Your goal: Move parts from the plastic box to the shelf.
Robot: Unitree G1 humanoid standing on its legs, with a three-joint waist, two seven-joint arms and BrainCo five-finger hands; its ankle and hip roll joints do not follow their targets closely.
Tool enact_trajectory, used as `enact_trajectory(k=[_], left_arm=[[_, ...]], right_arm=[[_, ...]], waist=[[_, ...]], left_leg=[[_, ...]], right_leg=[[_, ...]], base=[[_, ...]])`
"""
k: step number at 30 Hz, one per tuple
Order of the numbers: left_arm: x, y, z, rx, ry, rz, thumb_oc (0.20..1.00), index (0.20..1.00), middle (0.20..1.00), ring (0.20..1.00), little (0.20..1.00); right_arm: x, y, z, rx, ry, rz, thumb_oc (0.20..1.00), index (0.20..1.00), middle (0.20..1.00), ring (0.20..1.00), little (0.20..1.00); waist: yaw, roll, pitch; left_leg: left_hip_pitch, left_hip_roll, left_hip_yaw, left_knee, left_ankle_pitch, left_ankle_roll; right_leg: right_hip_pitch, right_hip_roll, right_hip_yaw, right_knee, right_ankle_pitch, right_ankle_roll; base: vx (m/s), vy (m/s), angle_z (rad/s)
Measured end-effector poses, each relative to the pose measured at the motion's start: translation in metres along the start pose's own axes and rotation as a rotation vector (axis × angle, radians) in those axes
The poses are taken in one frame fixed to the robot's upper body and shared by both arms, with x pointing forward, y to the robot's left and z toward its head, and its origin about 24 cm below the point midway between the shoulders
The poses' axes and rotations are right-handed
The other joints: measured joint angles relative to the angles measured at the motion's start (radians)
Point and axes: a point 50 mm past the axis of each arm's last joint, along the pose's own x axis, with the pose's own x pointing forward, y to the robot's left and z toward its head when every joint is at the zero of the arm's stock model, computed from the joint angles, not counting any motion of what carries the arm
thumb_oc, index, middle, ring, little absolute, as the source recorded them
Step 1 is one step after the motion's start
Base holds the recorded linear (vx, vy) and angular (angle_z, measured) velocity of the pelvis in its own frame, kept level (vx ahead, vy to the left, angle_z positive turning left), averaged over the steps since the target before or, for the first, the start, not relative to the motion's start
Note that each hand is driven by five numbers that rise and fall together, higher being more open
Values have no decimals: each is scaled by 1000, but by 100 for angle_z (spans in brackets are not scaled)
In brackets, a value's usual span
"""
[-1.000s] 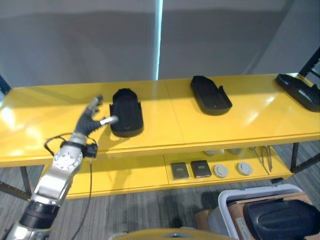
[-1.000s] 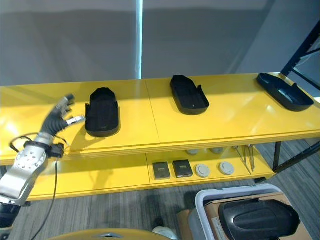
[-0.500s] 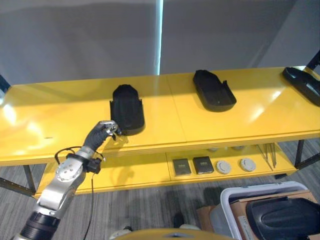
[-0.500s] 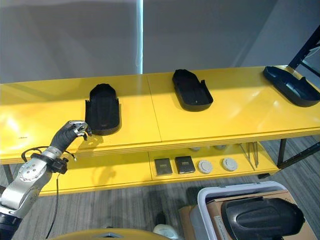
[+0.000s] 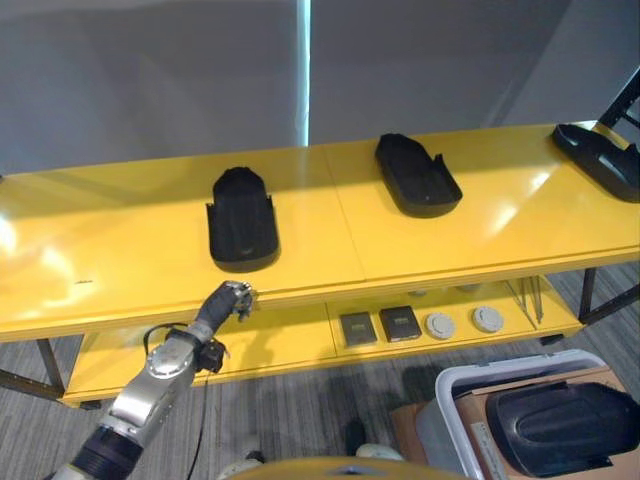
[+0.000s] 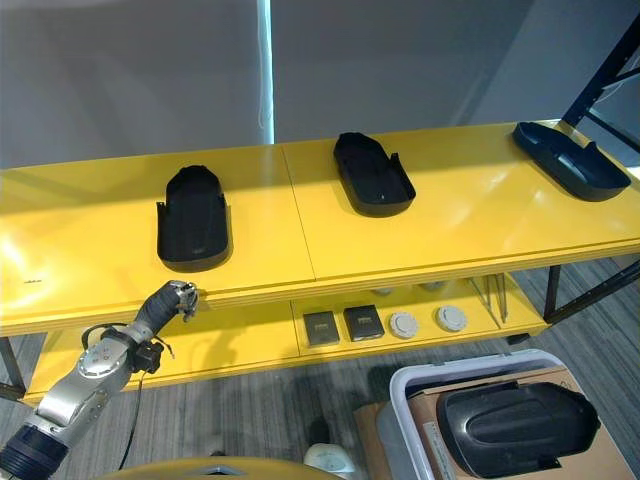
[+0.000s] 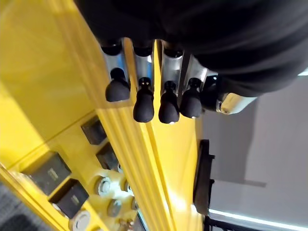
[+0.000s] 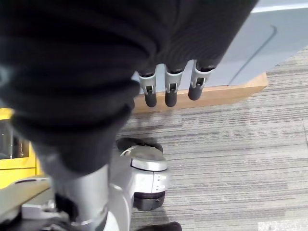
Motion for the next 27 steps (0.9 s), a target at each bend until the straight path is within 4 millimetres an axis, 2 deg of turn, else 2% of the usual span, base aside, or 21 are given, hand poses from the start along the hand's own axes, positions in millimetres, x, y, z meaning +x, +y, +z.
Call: enact_trajectory(k=[4,8,13,22,27], left_arm=[[1,5,-10,3,25,65,200,200,200,200,200],[1,5,-9,12,15,93,200,200,200,200,200],[2,8,0,12,-36,109,200,200,200,200,200],[11,2,32,7,-160,68,200,200,200,200,200],[13,-1,32,-13,-159,65,200,200,200,200,200]], right_arm=[[0,2,0,-17,3,8,1000,1000,1000,1000,1000],[0,3,0,-27,5,13,1000,1000,1000,1000,1000],[0,3,0,-27,6,13,1000,1000,1000,1000,1000],[0,3,0,-28,5,13,1000,1000,1000,1000,1000],[1,3,2,-30,1,13,1000,1000,1000,1000,1000]], waist=[[-2,0,0],[-4,0,0],[-7,-1,0],[-8,-2,1],[-16,-3,2]], left_leg=[[3,0,3,0,0,0],[4,0,3,0,0,1],[5,1,4,0,0,1],[7,1,8,0,0,1],[8,1,11,0,-1,1]], right_leg=[[2,0,1,0,0,0],[3,0,1,0,0,0],[3,0,1,0,0,0],[5,0,2,0,0,0],[5,0,3,0,0,0]], base=[[0,0,0],[0,0,0],[0,0,0],[0,0,0],[0,0,0]])
